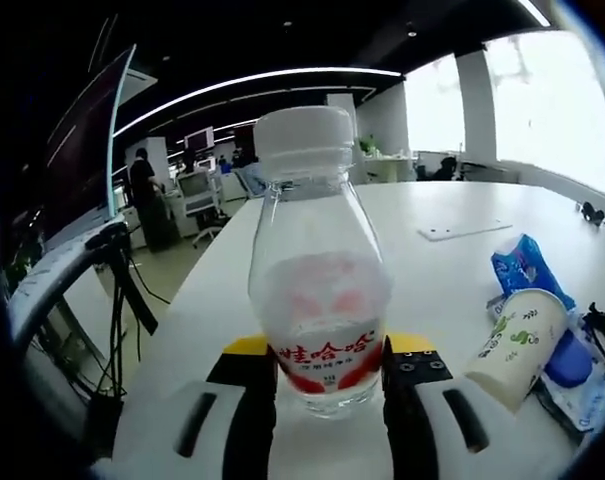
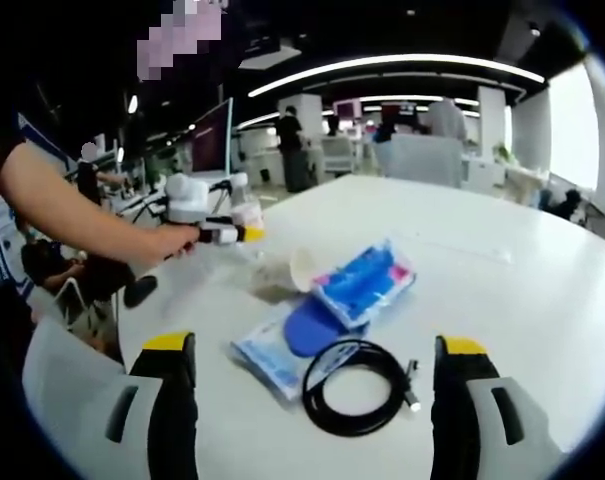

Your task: Arrange the tabletop items into an orderly group along one side of the table until the central work area is clear of visible clutter.

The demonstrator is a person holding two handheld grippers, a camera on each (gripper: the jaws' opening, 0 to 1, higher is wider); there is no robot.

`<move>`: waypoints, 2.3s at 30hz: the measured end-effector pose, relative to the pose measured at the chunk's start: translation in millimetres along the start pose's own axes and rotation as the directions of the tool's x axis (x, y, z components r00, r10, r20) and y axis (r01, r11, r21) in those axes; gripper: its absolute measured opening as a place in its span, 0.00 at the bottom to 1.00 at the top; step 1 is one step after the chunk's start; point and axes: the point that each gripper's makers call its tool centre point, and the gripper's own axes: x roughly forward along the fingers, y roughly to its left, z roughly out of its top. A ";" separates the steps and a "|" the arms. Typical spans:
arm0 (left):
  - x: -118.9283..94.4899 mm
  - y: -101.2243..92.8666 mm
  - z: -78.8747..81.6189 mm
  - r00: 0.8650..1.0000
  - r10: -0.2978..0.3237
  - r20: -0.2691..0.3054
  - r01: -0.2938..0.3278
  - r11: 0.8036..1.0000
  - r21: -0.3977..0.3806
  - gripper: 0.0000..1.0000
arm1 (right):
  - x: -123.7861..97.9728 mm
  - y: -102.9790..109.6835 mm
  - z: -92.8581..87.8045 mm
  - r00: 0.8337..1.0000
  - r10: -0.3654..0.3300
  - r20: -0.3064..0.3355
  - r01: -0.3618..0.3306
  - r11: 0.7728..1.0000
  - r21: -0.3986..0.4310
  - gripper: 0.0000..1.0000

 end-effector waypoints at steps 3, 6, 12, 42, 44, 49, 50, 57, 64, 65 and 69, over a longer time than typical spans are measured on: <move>-0.6 -0.1 -0.2 1.000 -0.003 -0.002 0.003 1.000 0.004 0.40 | -1.0 0.6 1.3 1.000 0.000 0.003 0.000 1.000 -0.003 0.97; 0.2 0.2 -0.1 1.000 -0.004 -0.005 0.004 1.000 0.004 0.40 | -2.7 -0.3 1.8 1.000 -0.003 0.005 0.003 1.000 -0.003 0.97; 5.3 3.2 1.4 1.000 -0.012 -0.009 0.012 1.000 0.013 0.40 | -6.7 -2.9 -0.6 1.000 -0.013 0.004 0.013 1.000 0.000 0.96; -12.9 -0.1 -11.9 0.996 -0.054 -0.070 0.058 0.997 0.058 0.51 | -5.7 6.0 5.9 1.000 0.001 0.025 -0.001 1.000 0.000 0.96; -12.3 1.5 -14.3 0.995 -0.055 -0.078 0.060 0.997 0.055 0.53 | -7.4 8.4 5.6 1.000 0.006 0.023 -0.006 1.000 -0.009 0.96; -20.3 -2.6 -16.5 0.995 -0.060 -0.083 0.063 0.997 0.038 0.57 | -12.7 9.0 7.1 1.000 0.006 0.023 -0.006 1.000 -0.022 0.97; -21.4 -5.4 -17.8 0.994 -0.069 -0.081 0.072 0.997 0.041 0.57 | -14.1 8.7 8.6 1.000 0.005 0.027 -0.005 1.000 -0.023 0.97; -29.5 -20.4 -25.7 0.989 -0.108 -0.100 0.114 0.992 0.060 0.64 | -21.1 11.2 12.4 1.000 0.005 0.025 -0.004 0.999 -0.052 0.97; -30.7 -27.7 -27.0 0.982 -0.164 -0.096 0.174 0.979 0.106 0.69 | -25.0 12.2 22.6 0.998 -0.006 0.055 0.008 0.999 -0.033 0.97; -30.9 -28.0 -27.3 0.981 -0.170 -0.098 0.181 0.976 0.118 0.69 | -25.2 12.4 23.3 0.998 -0.007 0.056 0.009 0.999 -0.035 0.97; -33.2 -29.3 -28.8 0.979 -0.179 -0.097 0.190 0.974 0.122 0.69 | -26.5 15.5 24.3 0.998 -0.007 0.060 0.009 0.999 -0.040 0.97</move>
